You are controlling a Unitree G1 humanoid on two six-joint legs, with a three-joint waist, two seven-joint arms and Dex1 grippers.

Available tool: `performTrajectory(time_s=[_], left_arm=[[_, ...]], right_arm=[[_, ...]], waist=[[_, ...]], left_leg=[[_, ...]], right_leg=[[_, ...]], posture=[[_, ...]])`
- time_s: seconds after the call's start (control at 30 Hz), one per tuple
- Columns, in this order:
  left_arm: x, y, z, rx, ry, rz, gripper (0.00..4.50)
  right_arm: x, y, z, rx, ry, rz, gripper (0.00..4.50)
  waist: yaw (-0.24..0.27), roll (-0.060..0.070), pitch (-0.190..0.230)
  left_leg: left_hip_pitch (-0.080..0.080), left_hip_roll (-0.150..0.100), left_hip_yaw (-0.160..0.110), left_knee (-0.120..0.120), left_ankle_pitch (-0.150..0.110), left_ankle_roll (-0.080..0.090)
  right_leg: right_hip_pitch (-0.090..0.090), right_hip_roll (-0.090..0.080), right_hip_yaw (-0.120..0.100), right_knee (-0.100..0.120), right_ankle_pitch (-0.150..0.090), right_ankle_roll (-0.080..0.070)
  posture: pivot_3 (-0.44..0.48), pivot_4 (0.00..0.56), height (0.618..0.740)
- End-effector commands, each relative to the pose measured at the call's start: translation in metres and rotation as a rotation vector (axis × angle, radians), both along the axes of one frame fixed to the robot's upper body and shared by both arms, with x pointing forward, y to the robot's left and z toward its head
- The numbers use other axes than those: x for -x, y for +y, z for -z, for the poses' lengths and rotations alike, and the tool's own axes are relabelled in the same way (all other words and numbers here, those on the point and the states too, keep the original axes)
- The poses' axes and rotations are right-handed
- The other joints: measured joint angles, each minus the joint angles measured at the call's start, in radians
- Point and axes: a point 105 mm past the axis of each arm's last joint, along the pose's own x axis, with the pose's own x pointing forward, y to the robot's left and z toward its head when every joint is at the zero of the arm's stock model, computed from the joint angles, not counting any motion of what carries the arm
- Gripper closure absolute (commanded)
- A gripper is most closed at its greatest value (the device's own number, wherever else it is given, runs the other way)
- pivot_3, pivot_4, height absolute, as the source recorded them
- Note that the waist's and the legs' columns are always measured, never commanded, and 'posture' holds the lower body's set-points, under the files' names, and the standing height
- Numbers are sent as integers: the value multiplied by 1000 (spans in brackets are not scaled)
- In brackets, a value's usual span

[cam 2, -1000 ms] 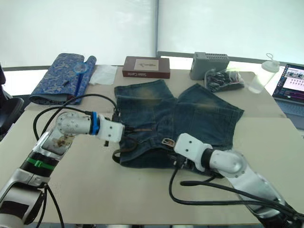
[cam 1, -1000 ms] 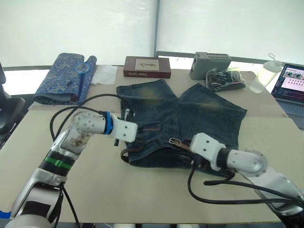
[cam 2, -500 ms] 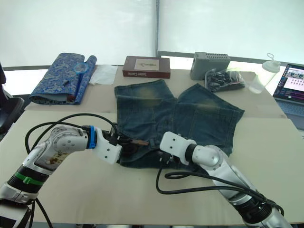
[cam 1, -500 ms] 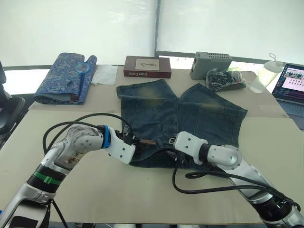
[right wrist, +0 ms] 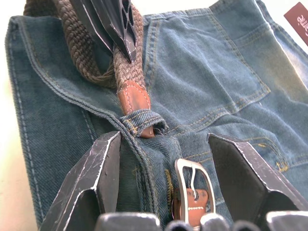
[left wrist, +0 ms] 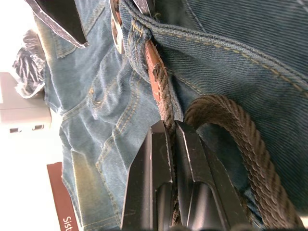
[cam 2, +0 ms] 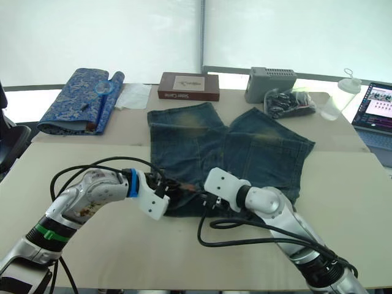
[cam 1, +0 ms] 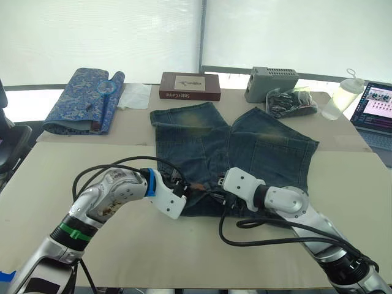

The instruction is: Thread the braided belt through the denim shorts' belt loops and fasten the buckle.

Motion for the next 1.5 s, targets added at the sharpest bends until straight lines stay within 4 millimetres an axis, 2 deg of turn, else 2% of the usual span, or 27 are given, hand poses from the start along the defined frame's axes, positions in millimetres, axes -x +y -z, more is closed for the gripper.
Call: performTrajectory(time_s=[0.03, 0.13, 0.23, 0.47, 0.6, 0.83, 0.93, 1.13, 1.17, 1.5], left_arm=[[1, -17, -13, 109, -13, -6, 4392], [3, -24, -18, 249, 96, -59, 4392], [8, -25, -15, 275, 158, -60, 4392], [17, -15, 0, 176, 216, -19, 4392], [20, -16, 5, 180, 257, -17, 4392], [20, -18, 5, 186, 268, -21, 4392], [20, -18, 5, 191, 271, -23, 4500], [19, -19, 2, 206, 281, -29, 4500], [19, -18, 2, 208, 283, -30, 4500], [14, -10, -16, 298, 333, -142, 4500]], right_arm=[[-1, 1, -19, -29, -59, 0, 1383], [2, -1, -18, -38, -40, 5, 1383], [5, -4, -12, -15, -19, 5, 1383], [6, -12, -12, 5, -19, 26, 1383], [15, -34, -4, 185, -41, 7, 1383], [14, -35, -5, 247, -48, 12, 1383], [13, -32, -4, 233, -40, 21, 2198], [12, -25, -8, 202, -41, 23, 4303], [12, -23, -10, 189, -37, 19, 4458], [14, -15, -20, 75, 34, 57, 4458]], waist=[[1, 0, 0], [0, 0, 0], [-2, 0, 0], [-3, 0, 0], [1, 1, 0], [-4, 1, 0], [-2, 1, 0], [-2, 1, 0], [-3, 1, 0], [-3, 1, 0]], left_leg=[[0, 0, 0, 0, 0, 0], [0, 0, 0, 0, 0, 0], [0, 0, 0, 0, 0, 0], [0, 0, -1, 0, 0, 1], [0, 0, -1, 0, 0, 1], [1, 1, -2, -1, -2, 3], [1, 1, -2, 0, -1, 2], [1, 1, -2, 0, -2, 3], [1, 1, -2, 0, -2, 3], [1, 1, -2, 0, -1, 2]], right_leg=[[0, 0, 0, 0, 0, 0], [0, 0, 0, 0, 0, 0], [0, 0, 0, 1, 0, 1], [0, 0, 0, 1, 0, 1], [0, 0, 0, 0, 0, 0], [0, 0, 0, 1, 0, 0], [0, 0, -1, 1, 0, 0], [0, 0, -1, 0, 0, 0], [0, 0, -1, 0, 0, 0], [0, 1, -1, 1, 0, 0]], posture=[[0, 150, 740], [0, 150, 740], [0, 150, 740], [0, 150, 740], [0, 150, 740], [0, 150, 740], [0, 150, 740], [0, 150, 740], [0, 150, 740], [0, 150, 740]])
